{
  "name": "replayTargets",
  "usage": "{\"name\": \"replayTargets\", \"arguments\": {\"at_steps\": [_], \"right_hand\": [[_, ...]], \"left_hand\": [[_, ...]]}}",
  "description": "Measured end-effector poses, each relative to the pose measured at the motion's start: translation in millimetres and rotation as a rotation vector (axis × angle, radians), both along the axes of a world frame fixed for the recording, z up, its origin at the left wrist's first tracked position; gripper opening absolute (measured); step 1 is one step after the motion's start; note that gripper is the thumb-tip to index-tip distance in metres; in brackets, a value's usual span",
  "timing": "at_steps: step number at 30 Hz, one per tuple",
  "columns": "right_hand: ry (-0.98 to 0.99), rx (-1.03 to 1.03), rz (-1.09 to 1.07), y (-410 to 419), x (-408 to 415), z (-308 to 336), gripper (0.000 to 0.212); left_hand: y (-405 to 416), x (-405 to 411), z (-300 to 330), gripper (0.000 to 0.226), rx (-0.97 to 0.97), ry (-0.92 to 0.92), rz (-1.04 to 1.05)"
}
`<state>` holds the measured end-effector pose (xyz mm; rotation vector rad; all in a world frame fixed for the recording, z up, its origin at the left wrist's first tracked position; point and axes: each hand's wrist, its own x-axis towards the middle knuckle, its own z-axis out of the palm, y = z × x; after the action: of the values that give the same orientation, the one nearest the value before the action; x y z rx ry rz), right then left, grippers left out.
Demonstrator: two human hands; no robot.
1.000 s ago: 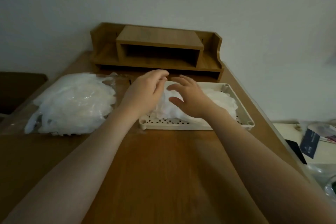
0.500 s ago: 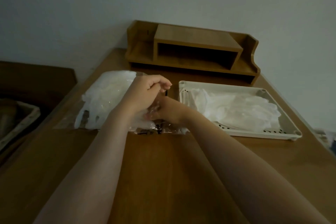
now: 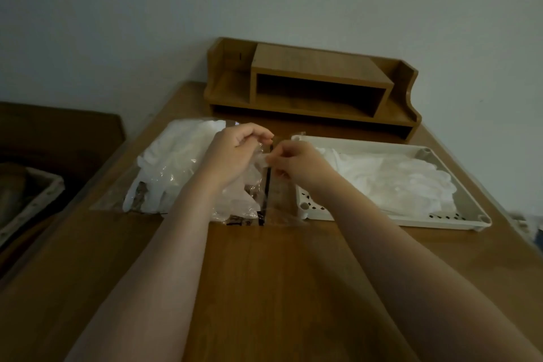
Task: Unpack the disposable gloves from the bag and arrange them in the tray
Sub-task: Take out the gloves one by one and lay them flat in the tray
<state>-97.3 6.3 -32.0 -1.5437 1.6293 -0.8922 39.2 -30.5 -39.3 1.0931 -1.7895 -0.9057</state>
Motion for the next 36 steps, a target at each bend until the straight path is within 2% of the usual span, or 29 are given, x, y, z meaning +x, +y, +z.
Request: {"name": "replayTargets", "arguments": {"at_steps": [2,4,6,11,14,16,18,22,25,29,31,33,36], "right_hand": [[-0.004,-0.062,-0.094,6,-13,4,0.017],[-0.111,-0.088,-0.164,10,-26,4,0.016],[-0.359,-0.088,-0.229,14,-35,3,0.016],[-1.177,-0.113,-0.301,21,-43,-2,0.022],[-1.380,-0.148,-0.297,21,-47,-6,0.023],[-1.321,-0.118,-0.346,20,-49,-8,0.028],[-1.141,-0.061,-0.396,19,-50,-10,0.029],[-0.575,-0.087,-0.345,20,-51,-13,0.023],[-0.095,-0.121,-0.184,22,-49,-16,0.007],[0.491,-0.081,0.002,18,-49,-21,0.047],[0.558,-0.032,-0.036,16,-47,-19,0.048],[0.485,0.036,-0.118,16,-47,-15,0.043],[0.339,0.039,-0.140,17,-48,-9,0.025]], "left_hand": [[1,-3,0,0.026,0.010,-0.039,-0.014],[3,-6,0,0.020,0.000,-0.147,-0.045],[4,-9,-2,0.016,-0.016,-0.253,-0.088],[-1,-13,-10,0.024,-0.222,-0.662,-0.075],[-1,-13,-11,0.031,-0.220,-0.686,-0.060],[-1,-13,-11,0.039,-0.180,-0.630,-0.060],[0,-12,-11,0.044,-0.183,-0.608,-0.066],[-3,-8,-12,0.040,-0.181,-0.486,0.025],[-5,-7,-12,0.031,-0.164,-0.471,0.113],[-7,-6,-13,0.028,-0.179,-0.515,0.134],[-8,-8,-13,0.038,-0.117,-0.620,0.090],[-6,-13,-15,0.048,-0.148,-0.793,0.012],[-6,-16,-21,0.047,-0.173,-0.846,-0.020]]}}
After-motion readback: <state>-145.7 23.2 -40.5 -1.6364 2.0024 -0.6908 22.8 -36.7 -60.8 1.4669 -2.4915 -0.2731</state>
